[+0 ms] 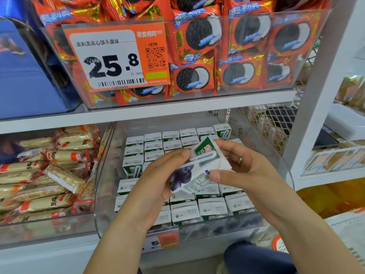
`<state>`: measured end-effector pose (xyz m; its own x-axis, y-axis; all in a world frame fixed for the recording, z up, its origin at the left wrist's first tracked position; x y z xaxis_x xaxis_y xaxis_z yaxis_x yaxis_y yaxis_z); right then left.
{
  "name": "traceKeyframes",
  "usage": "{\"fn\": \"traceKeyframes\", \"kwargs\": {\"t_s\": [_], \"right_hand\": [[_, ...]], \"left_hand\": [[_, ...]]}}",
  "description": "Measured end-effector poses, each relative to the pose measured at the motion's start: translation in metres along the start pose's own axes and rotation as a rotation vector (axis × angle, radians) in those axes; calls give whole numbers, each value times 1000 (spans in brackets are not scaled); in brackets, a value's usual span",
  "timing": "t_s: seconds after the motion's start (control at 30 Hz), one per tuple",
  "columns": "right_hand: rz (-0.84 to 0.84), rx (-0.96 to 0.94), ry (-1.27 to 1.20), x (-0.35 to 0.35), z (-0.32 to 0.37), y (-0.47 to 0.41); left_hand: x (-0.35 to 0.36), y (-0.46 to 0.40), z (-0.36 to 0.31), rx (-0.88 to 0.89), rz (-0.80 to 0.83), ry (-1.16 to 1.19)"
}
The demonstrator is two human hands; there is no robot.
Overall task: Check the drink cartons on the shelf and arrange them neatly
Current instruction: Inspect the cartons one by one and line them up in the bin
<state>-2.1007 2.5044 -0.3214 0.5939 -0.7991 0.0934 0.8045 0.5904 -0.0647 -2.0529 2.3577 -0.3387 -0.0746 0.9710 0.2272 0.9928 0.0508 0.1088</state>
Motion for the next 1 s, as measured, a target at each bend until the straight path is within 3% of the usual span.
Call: {"fn": "traceKeyframes", "kwargs": {"t_s": [0.17, 0.43, 0.77, 1.0], "right_hand": [[-11, -23, -24, -5, 3, 4], [-39, -35, 53, -7, 6, 7], [-84, -55, 75, -10, 5, 5], [-106, -168, 287, -5, 9, 6]], "left_hand": [[17, 5, -9, 145, 194, -271], [24, 2, -5, 242, 134, -417], [28, -1, -1, 209, 156, -447], [22, -5, 1, 256, 56, -618]]}}
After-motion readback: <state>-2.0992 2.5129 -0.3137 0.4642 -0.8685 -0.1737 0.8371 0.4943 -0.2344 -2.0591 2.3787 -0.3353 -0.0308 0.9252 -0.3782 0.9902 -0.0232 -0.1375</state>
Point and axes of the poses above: each hand's wrist, its own y-axis away from the middle knuckle, its own x-axis out of the palm, z = x × y, the point moved 7 cm from there along -y, towards the middle knuckle, and after that the axes turned 3 degrees about z, right-handed, at the moved point
